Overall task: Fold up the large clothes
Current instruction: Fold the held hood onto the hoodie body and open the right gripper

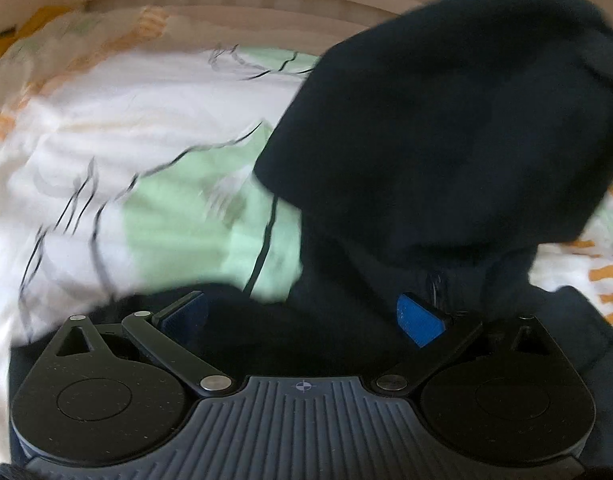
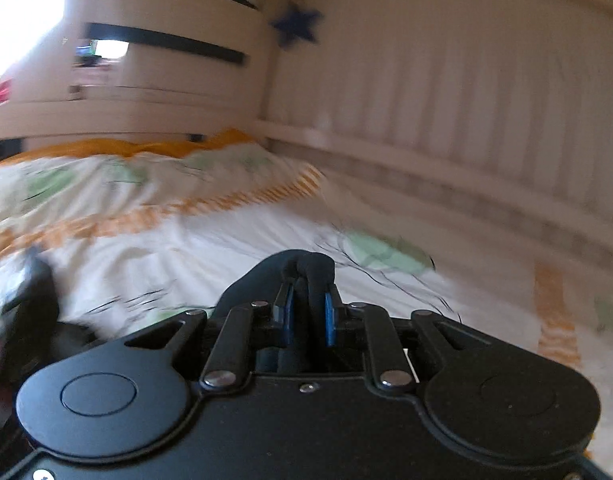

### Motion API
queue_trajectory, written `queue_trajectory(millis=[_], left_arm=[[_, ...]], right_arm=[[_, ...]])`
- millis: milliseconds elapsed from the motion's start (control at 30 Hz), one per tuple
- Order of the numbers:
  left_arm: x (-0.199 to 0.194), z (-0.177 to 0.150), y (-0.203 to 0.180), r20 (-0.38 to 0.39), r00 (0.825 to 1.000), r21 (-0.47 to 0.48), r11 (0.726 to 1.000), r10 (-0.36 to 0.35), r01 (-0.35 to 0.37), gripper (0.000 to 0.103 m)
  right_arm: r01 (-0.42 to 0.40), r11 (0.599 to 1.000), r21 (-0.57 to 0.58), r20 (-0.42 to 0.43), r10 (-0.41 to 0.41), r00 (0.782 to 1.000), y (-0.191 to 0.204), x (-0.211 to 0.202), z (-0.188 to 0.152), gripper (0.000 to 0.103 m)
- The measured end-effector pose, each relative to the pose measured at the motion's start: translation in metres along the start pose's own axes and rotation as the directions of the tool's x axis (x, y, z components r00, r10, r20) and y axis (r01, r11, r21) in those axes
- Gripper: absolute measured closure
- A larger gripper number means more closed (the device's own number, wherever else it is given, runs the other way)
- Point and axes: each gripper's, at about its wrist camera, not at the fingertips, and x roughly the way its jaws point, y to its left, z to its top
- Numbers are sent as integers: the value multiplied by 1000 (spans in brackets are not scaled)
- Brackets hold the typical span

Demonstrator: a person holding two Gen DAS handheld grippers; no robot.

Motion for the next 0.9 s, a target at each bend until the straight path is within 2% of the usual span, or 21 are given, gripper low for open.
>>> queue_trajectory(millis=[67, 167, 300, 333, 433, 467, 500, 533, 600, 667, 700, 733, 800, 867, 900], left_arm=[[-18, -12, 9, -14, 1000, -49, 999, -21, 20, 1], [-52, -32, 19, -14, 999, -86, 995, -43, 42, 1], [-90, -59, 26, -53, 998, -39, 999, -28, 26, 1], [-98, -64, 27, -63, 998, -23, 1000, -18, 17, 1], [-120, -77, 31, -81, 997, 21, 1000, -13, 14, 0], [-126, -79, 33, -77, 997, 24, 1000, -10, 12, 0], [-131, -80, 36, -71, 997, 22, 1000, -10, 12, 0], [-135, -82, 35, -66, 998, 18, 1000, -12, 13, 0], [-145, -85, 35, -54, 998, 15, 1000, -13, 14, 0], [-153, -89, 30, -48, 999, 19, 1000, -14, 15, 0], [-155, -90, 27, -46, 999, 24, 1000, -18, 19, 0], [-158, -93, 22, -44, 999, 27, 999, -23, 24, 0], [-158, -94, 15, -44, 998, 28, 999, -40, 41, 0], [-159, -96, 10, -42, 998, 10, 998, -55, 55, 0], [-160, -97, 7, -37, 997, -2, 998, -65, 65, 0]], right_arm=[[-13, 997, -76, 17, 14, 1000, 28, -35, -11, 80], [-50, 990, -130, -6, 50, 999, 67, -74, -32, 80], [-118, 972, -202, -109, 98, 989, 113, -109, -70, 79], [-136, 966, -220, -143, 106, 984, 124, -116, -80, 75], [-183, 960, -213, -231, 132, 964, 143, -131, -103, 76], [-188, 962, -199, -253, 134, 958, 147, -135, -107, 75], [-184, 965, -186, -263, 131, 956, 149, -140, -110, 64], [-173, 970, -168, -267, 124, 956, 151, -144, -112, 52], [-126, 987, -102, -254, 96, 963, 150, -152, -109, 45], [-49, 998, 39, -237, 57, 970, 141, -159, -106, 43], [-19, 995, 98, -234, 42, 971, 138, -162, -104, 37], [18, 986, 166, -226, 20, 974, 134, -165, -102, 29], [79, 959, 271, -196, -25, 980, 131, -174, -102, 22], [110, 918, 381, -178, -43, 983, 127, -177, -101, 17], [115, 898, 424, -170, -46, 984, 125, -180, -102, 9]])
